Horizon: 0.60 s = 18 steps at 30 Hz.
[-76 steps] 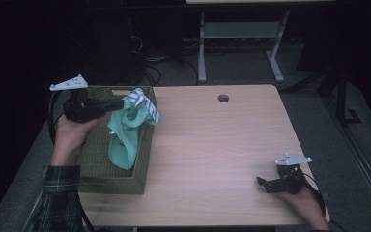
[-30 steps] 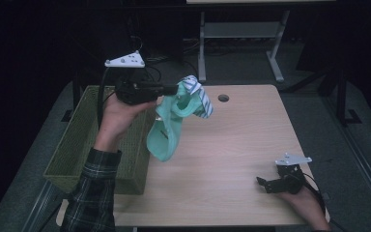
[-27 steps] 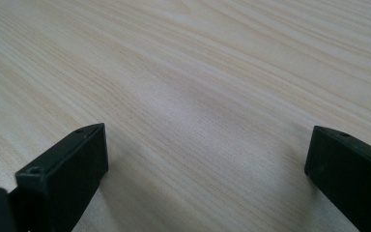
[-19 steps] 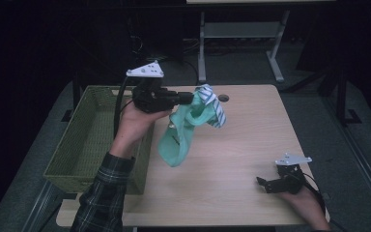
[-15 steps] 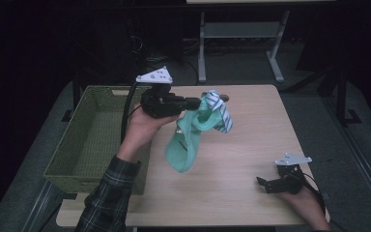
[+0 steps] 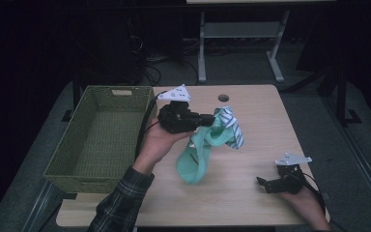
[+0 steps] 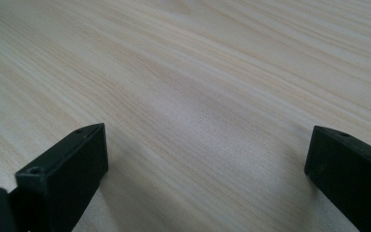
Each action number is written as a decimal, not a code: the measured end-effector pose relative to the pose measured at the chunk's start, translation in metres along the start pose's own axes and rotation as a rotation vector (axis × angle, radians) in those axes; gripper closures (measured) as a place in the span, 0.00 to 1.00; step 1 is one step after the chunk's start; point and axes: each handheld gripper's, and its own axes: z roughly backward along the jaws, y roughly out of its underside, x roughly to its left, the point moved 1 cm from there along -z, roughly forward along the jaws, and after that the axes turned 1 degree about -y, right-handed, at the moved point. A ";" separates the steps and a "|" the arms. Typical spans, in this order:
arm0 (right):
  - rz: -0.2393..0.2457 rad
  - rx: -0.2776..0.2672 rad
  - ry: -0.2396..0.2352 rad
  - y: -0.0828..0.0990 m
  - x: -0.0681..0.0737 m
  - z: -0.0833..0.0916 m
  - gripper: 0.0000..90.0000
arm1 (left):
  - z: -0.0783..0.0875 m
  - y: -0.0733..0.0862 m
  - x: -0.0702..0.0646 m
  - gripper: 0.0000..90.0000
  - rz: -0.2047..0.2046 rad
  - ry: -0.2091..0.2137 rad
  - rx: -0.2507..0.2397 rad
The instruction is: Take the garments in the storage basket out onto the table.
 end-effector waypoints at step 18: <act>0.002 0.000 0.001 0.000 0.000 0.000 0.01 | -0.056 0.048 0.007 0.97 0.021 0.005 0.070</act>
